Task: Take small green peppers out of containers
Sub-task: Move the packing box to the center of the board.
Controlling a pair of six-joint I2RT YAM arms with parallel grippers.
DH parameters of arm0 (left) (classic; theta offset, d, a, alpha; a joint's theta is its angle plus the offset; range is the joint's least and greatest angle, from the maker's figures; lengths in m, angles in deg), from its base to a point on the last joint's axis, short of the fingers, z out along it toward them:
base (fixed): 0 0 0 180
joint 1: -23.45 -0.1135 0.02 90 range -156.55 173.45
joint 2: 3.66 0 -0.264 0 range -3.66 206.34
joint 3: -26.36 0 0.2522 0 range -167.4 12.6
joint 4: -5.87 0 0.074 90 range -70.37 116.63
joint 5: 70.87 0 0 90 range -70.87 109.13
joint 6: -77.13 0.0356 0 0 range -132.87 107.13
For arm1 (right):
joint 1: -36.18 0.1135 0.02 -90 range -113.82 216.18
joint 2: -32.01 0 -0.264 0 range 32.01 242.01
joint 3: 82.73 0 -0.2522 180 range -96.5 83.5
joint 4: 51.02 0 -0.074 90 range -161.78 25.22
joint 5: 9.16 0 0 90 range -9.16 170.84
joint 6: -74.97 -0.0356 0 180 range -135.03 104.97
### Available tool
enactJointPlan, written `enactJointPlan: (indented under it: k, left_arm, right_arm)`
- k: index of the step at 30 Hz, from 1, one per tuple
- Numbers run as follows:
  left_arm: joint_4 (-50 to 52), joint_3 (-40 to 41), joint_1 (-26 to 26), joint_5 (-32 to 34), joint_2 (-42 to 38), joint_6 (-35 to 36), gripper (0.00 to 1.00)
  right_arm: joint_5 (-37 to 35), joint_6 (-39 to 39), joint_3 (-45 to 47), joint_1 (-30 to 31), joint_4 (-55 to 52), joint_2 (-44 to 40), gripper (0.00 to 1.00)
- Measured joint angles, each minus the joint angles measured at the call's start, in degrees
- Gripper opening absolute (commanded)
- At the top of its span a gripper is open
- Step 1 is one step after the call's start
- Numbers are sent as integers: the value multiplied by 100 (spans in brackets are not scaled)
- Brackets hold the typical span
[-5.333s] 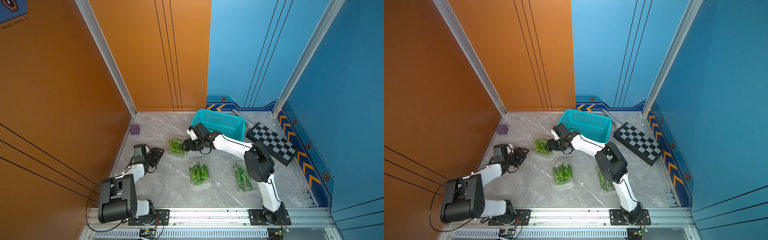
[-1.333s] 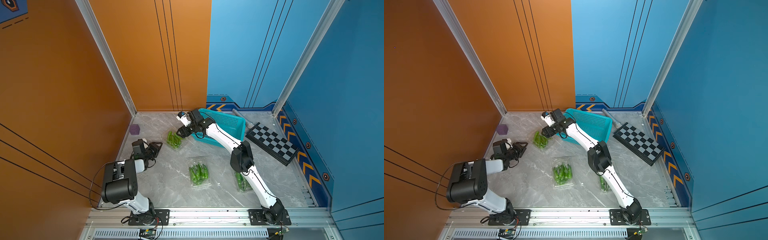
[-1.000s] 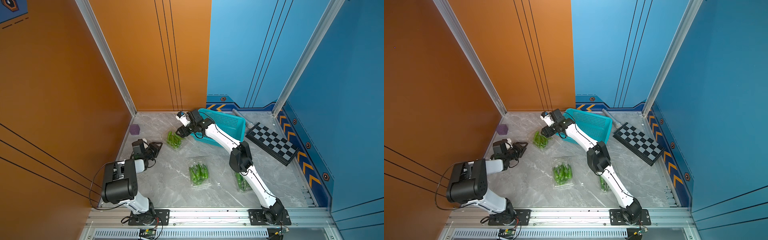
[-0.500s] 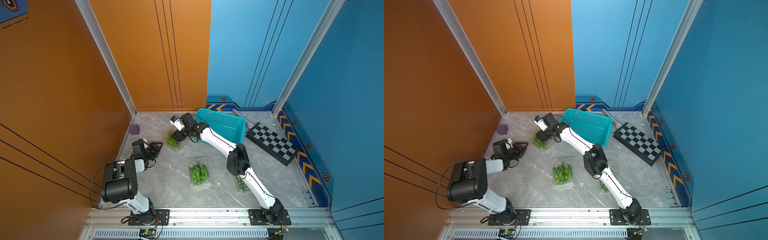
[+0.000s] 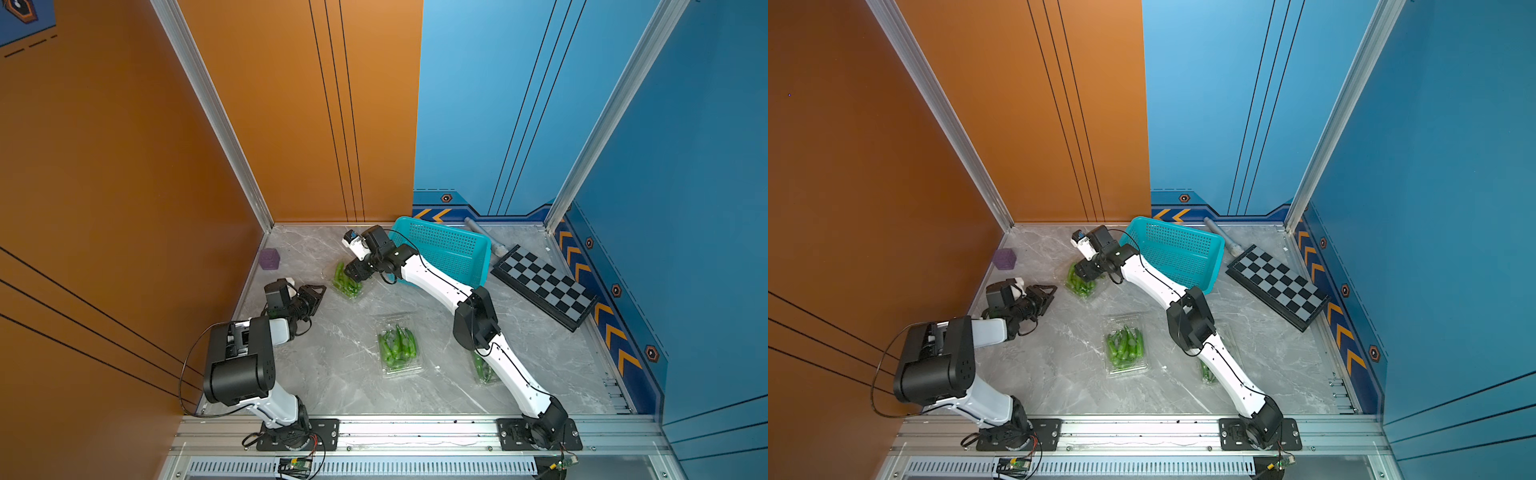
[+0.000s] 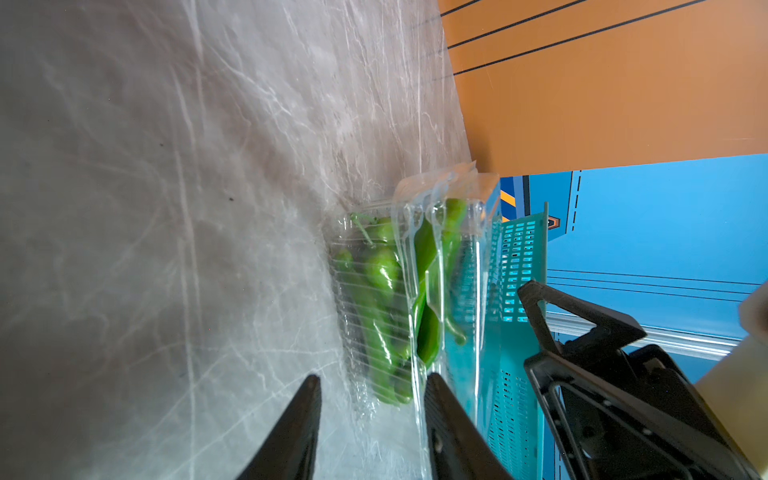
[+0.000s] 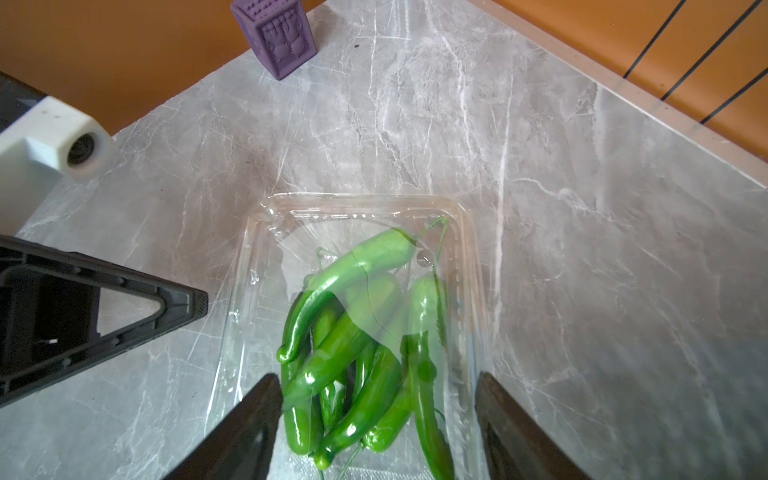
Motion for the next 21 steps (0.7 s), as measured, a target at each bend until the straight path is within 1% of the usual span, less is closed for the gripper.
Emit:
enactJointPlan:
  k: [10, 21]
  left_arm:
    - [-2, 0, -26, -2, 0, 0, 43]
    - [-2, -72, -26, -20, 61, 2, 43]
  right_arm:
    - [-22, -66, 2, 138, -28, 107, 75]
    - [-15, -146, 109, 129, 90, 157, 75]
